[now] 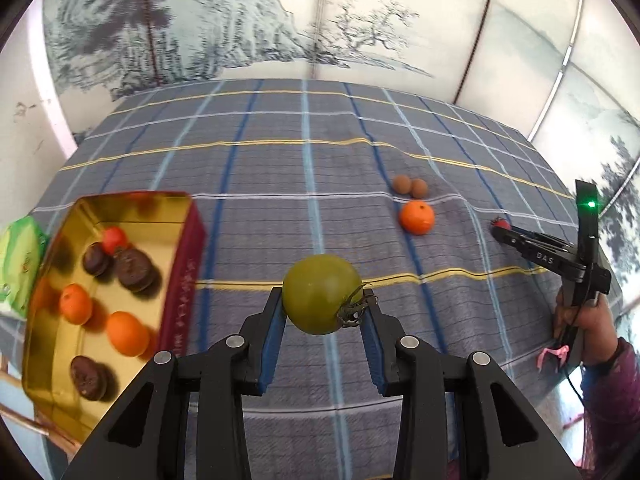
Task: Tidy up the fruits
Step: 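Carry the green tomato with the left gripper into the tin and release it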
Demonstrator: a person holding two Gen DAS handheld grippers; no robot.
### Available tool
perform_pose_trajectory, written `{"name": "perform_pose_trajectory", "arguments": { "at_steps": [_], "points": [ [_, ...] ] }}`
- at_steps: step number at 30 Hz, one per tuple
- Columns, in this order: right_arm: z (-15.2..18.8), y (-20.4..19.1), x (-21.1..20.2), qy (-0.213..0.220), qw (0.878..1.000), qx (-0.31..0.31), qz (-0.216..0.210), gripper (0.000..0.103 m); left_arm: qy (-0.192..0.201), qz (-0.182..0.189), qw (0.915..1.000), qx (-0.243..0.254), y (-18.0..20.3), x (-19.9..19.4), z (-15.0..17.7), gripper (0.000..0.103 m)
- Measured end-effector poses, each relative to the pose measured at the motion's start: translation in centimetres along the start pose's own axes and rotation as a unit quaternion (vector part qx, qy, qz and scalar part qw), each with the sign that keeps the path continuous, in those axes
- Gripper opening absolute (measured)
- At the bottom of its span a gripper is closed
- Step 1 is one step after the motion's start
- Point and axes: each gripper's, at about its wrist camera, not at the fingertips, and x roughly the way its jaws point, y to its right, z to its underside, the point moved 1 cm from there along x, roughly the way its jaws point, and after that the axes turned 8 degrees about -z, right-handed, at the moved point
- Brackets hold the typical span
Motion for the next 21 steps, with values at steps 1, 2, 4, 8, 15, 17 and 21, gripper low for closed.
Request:
{"name": "perform_pose_trajectory", "arguments": {
  "at_steps": [1,2,4,8,15,17,21],
  "points": [
    [0.0,0.0,0.0,0.0,1.0,-0.001,0.001,0.026,0.002,-0.003,1.0,-0.002,-0.4,-0.2,0.1,0.038],
    [0.0,0.0,0.0,-0.001,1.0,-0.002,0.002,0.026,0.002,-0.005,1.0,-0.004,-0.7,-0.3,0.3,0.038],
    [0.0,0.0,0.0,-0.001,1.0,-0.003,0.004,0.026,0.005,-0.011,0.9999,-0.011,-1.3,-0.6,0.4,0.038],
    [0.0,-0.2,0.1,-0.002,1.0,-0.008,0.01,0.026,0.011,-0.025,0.9995,-0.018,-2.5,-1.1,0.7,0.038],
    [0.0,-0.4,0.1,-0.004,1.0,-0.014,0.018,0.026,0.014,-0.046,0.9975,-0.051,-6.1,-1.8,1.4,0.038],
    [0.0,-0.4,0.1,-0.004,1.0,-0.015,0.018,0.026,0.013,-0.055,0.9964,-0.063,-7.5,-1.9,1.7,0.038],
    [0.0,-0.5,0.1,-0.004,1.0,-0.015,0.019,0.026,0.011,-0.092,0.9924,-0.08,-10.9,-2.2,2.6,0.038]
  ]
}}
